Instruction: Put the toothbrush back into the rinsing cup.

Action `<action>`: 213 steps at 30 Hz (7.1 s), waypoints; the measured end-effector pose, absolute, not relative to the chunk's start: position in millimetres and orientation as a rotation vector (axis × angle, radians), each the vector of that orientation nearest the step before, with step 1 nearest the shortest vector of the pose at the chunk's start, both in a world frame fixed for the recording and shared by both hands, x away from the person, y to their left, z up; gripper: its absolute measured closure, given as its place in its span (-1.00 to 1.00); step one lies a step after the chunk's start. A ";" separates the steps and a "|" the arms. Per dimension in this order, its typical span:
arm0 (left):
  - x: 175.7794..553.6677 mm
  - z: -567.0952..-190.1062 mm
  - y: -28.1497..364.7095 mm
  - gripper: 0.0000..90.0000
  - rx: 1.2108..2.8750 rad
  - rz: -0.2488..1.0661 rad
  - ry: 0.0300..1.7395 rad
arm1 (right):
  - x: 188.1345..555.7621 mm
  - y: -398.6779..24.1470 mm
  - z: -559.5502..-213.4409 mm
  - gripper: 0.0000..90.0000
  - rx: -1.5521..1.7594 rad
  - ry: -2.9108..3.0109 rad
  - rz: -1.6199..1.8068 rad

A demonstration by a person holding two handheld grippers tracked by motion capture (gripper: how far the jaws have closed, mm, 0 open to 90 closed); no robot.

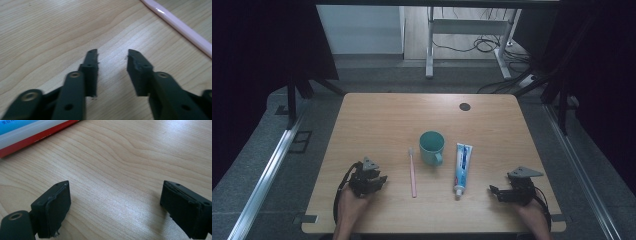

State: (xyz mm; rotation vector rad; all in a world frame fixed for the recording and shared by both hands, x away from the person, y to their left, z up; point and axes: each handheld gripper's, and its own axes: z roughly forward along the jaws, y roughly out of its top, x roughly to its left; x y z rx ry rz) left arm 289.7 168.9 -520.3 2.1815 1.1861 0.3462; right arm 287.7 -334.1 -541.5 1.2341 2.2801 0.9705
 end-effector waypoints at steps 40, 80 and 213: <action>310.2 -509.2 103.3 0.99 2.254 0.167 1.003 | 288.0 -333.9 -541.6 -0.79 1.235 2.280 0.972; 317.0 -521.4 93.0 0.99 2.332 0.131 1.040 | 288.0 -334.0 -541.6 -0.79 1.235 2.280 0.972; 368.6 -452.5 103.3 0.76 2.527 0.078 1.218 | 288.5 -333.8 -541.5 -0.79 1.236 2.280 0.969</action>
